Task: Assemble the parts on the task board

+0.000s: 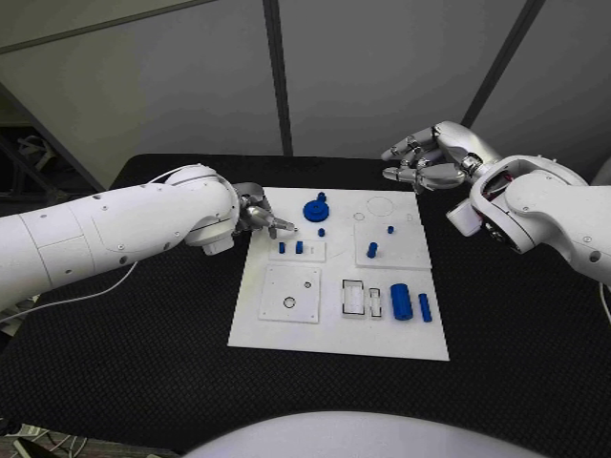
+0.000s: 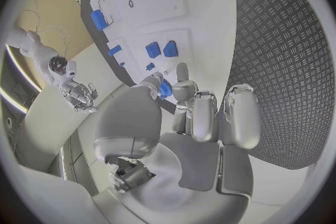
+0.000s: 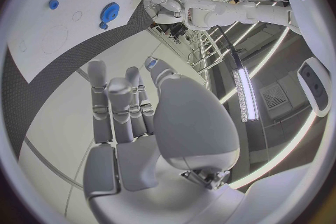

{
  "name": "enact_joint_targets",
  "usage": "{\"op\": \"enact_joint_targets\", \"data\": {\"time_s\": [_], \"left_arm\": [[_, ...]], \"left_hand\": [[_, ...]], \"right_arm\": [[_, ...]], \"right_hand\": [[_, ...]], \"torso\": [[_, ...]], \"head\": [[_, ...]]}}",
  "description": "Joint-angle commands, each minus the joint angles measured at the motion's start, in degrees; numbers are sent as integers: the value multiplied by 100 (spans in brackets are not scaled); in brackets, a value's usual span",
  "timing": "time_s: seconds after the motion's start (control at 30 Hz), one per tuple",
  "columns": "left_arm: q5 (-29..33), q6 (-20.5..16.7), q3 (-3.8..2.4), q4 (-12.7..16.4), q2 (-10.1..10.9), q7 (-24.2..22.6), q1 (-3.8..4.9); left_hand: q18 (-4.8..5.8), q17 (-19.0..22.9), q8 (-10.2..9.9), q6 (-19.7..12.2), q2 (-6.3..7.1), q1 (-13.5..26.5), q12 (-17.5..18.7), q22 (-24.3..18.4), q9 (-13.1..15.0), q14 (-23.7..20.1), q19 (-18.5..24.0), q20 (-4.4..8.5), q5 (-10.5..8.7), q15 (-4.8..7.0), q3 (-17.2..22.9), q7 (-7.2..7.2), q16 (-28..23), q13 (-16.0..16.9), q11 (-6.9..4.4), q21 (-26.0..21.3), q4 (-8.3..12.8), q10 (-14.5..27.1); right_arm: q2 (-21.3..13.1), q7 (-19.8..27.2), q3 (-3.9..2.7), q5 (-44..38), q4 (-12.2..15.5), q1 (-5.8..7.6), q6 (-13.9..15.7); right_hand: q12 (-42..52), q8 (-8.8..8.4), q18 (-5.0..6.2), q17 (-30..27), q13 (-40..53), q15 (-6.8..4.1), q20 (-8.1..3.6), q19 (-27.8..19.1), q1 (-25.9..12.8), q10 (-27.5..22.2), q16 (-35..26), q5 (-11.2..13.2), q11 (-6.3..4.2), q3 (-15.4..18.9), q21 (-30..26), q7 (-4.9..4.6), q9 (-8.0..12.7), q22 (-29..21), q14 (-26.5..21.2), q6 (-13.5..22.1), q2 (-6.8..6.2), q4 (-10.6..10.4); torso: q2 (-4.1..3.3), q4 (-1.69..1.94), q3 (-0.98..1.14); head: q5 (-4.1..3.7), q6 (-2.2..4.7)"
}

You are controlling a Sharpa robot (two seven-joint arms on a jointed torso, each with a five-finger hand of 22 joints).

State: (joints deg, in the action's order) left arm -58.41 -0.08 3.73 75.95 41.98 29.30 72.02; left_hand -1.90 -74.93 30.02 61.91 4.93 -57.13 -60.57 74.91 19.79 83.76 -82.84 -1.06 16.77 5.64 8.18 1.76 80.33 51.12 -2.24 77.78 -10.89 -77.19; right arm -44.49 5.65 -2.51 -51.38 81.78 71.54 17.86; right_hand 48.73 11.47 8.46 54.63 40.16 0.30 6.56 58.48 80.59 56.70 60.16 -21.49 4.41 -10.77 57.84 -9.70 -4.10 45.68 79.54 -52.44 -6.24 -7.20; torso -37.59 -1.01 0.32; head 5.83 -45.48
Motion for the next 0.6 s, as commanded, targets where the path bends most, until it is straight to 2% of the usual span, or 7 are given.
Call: {"op": "enact_joint_targets", "data": {"time_s": [0.03, 0.17, 0.23, 0.3, 0.37, 0.5, 0.6], "left_arm": [[343, -451, -26, 21, 30, -405, 9], [566, -682, -46, 11, 40, -752, 10], [610, -798, -50, 2, 24, -946, 10], [617, -959, -50, -11, -16, -1269, 11], [520, -1098, -46, -24, -61, -1546, 10], [-13, -1445, -23, -61, -177, -2253, -17], [-455, -1607, -8, -96, -257, -2635, -61]], "left_hand": [[-226, -489, -76, -147, 35, -131, 375, 113, -29, 357, 179, -27, 3, -66, -106, 39, -1, -433, 39, -289, -14, 257], [-417, -317, -251, -496, 83, -362, 1306, -620, -104, 276, 697, -122, 11, -191, -303, 208, -179, -1446, 195, -1170, -22, 954], [-534, -38, -354, -703, 87, -582, 1473, -1135, -152, 113, 1088, -201, 8, -292, -349, 327, -481, -1545, 307, -1815, 37, 1216], [-725, 1268, -533, -1011, 66, -965, 1751, -2042, -256, -632, 1858, -312, 21, -429, -324, 491, -1894, -1717, 460, -2991, 173, 1620], [-766, 2508, -671, -1201, 80, -1358, 2131, -2509, -358, -1590, 2454, -427, 0, -591, -258, 618, -3305, -1965, 596, -3718, 324, 2106], [-760, 3073, -929, -1363, 96, -2092, 2738, -3002, -611, -2414, 2981, -640, 19, -730, 85, 671, -4004, -2561, 753, -4519, 595, 2397], [-846, 3532, -1114, -1225, 244, -2383, 3108, -3294, -850, -2366, 2827, -726, 15, -769, 332, 660, -4210, -3082, 746, -4849, 711, 2288]], "right_arm": [[-3, 22, -4, -5, 2, 10, -27], [-5, 19, -3, -5, -1, 10, -26], [-6, 19, -3, -5, -2, 10, -25], [-5, 18, -3, -5, -2, 10, -23], [-4, 18, -3, -5, -2, 10, -20], [3, 23, -3, -5, -4, 10, -14], [9, 28, -3, -5, -2, 10, -11]], "right_hand": [[-11, 28, 89, -1, -8, -20, -4, 8, 29, -1, -35, -21, -5, -16, -32, 26, 4, -9, 15, 9, -41, -21], [-11, 29, 89, -2, -8, -20, -4, 8, 28, -1, -36, -22, -5, -16, -33, 26, 4, -9, 16, 9, -41, -22], [-9, 31, 88, -5, -13, -20, -4, 14, 18, 2, -46, -33, -5, -15, -39, 26, 4, -13, 18, 9, -41, -32], [-9, 31, 88, -5, -13, -20, -4, 14, 18, 2, -46, -33, -5, -15, -39, 26, 4, -13, 18, 9, -41, -32], [-9, 31, 88, -5, -13, -20, -4, 14, 18, 2, -46, -33, -5, -15, -39, 26, 4, -13, 18, 9, -41, -32], [-9, 32, 91, -23, -15, -20, -4, 6, 18, 2, -63, -37, -5, -17, -51, 26, 4, -27, 14, 9, -41, -32], [-12, 33, 93, -39, -18, -21, -5, 1, 23, 0, -81, -42, -6, -20, -60, 28, 4, -38, 9, 8, -41, -31]], "torso": [[2, 1, 4], [0, 1, 4], [2, 0, 6], [2, -4, 7], [1, -6, 8], [-3, -7, 1], [-3, -6, 3]], "head": [[-3, 5], [-8, 24], [-15, 27], [-19, 45], [-28, 59], [-52, 84], [-63, 98]]}}
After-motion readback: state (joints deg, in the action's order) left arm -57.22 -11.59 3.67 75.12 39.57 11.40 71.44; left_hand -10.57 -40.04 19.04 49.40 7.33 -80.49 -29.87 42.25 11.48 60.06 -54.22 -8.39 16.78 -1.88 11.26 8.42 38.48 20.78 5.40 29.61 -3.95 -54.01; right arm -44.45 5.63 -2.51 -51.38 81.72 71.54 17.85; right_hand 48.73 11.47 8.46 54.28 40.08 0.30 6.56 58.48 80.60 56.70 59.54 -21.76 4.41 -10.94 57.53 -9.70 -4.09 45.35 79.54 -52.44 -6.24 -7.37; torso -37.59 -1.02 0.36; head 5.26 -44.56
